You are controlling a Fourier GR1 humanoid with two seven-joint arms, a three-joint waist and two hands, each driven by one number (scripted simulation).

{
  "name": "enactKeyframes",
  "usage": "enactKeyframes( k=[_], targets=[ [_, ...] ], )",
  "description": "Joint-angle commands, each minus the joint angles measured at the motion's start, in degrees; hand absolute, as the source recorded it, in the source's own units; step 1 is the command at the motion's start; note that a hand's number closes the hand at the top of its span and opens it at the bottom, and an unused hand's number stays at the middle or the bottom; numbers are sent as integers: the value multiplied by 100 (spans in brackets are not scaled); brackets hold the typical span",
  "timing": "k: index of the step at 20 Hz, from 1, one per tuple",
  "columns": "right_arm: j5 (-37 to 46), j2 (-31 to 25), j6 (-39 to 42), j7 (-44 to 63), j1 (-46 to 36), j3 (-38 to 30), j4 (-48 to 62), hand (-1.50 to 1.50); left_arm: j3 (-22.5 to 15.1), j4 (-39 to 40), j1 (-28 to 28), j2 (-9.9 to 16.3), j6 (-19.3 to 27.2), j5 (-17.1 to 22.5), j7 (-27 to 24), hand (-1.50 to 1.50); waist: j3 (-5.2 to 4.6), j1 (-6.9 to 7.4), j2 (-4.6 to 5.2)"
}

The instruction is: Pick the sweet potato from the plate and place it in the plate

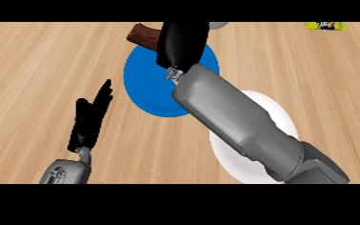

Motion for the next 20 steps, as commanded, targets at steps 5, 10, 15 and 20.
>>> enactKeyframes(
  k=[5,10,15,20],
  targets=[
    [-369,66,-535,1372,-73,235,559,150,129,33,5,-41,100,12,-124,0,9,-150,12],
    [-1046,66,-645,834,185,44,1041,150,144,38,-97,-71,162,-22,34,0,15,-180,42],
    [-1941,67,-1078,118,712,8,1269,150,89,56,-53,-60,104,-73,-63,0,21,-168,65],
    [-3046,68,-529,-284,799,23,1511,-150,129,18,-9,-75,135,-75,-54,0,21,-233,37]
  ],
)
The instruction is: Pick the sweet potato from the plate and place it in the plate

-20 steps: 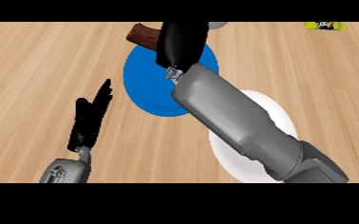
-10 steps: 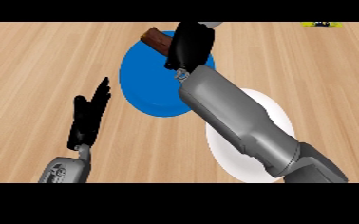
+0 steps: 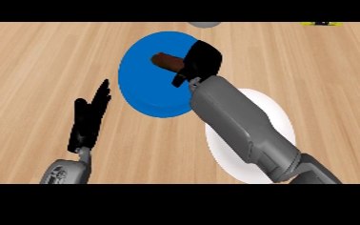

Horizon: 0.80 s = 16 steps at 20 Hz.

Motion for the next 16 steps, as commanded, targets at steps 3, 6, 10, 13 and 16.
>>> enactKeyframes(
  k=[3,6,10,13,16],
  targets=[
    [-1174,32,-186,-139,-105,394,134,-150,-11,-166,407,-34,57,-53,-112,0,2,-67,-26],
    [-1368,33,-659,-555,-239,544,27,-150,-50,-232,279,-61,88,-128,-30,0,3,-81,-27],
    [-1091,33,-2223,-1532,319,158,-804,-150,176,-219,274,19,76,39,33,0,15,-289,-70],
    [-1210,33,-3065,-1680,343,-131,-1235,-150,66,-216,207,-144,192,-34,133,0,15,-306,-80],
    [-1524,32,-3546,-2345,874,-265,-1541,-150,260,-308,433,124,-61,133,-75,0,11,-292,-64]
  ],
)
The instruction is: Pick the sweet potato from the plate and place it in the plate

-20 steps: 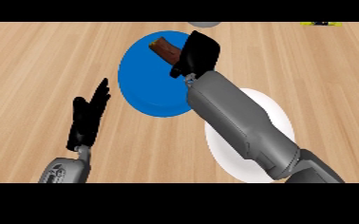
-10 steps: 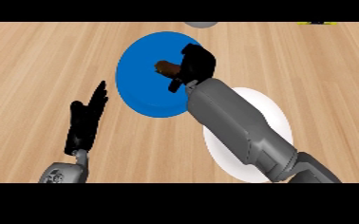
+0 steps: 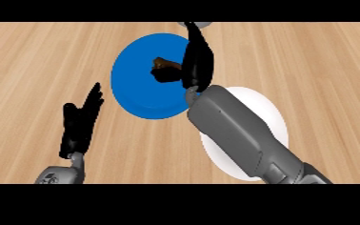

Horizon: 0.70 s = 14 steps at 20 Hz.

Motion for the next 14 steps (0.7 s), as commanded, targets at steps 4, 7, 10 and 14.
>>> enactKeyframes(
  k=[4,7,10,14],
  targets=[
    [-868,23,-938,-1019,956,111,-971,-150,25,-139,135,-31,60,-53,68,0,-4,-80,-18],
    [-1393,23,-1028,-1721,998,219,-777,-150,3,-480,309,87,-71,-59,240,0,-5,-47,-12],
    [-1767,24,-726,-2599,1024,-130,-541,-150,261,68,123,37,-148,76,-132,0,-7,-91,-5],
    [-2159,24,-1237,-2505,813,708,-382,-150,124,-241,56,-42,-69,-100,241,0,-8,-61,-12]
  ],
)
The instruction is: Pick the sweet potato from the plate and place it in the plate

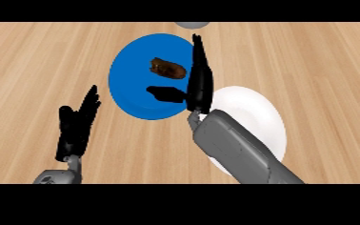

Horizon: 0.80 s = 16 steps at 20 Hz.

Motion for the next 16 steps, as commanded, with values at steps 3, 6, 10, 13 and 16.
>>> enactKeyframes(
  k=[3,6,10,13,16],
  targets=[
    [-870,11,-474,-728,-221,389,642,-150,-238,-308,162,-238,199,-278,204,0,0,45,5],
    [-714,11,-376,-597,-243,131,707,-150,10,-329,326,-43,-96,-45,-8,0,-2,-11,-10],
    [-589,11,-619,-41,-311,532,860,-150,219,307,-211,-24,-114,-47,-64,0,-6,-76,-17],
    [-1050,10,-874,-222,-544,805,1233,-150,-46,248,-214,-280,75,-275,-79,0,-3,24,6],
    [-849,10,-1139,-35,-223,1074,973,-150,-158,41,-90,-432,220,-362,140,0,-3,-26,-15]
  ],
)
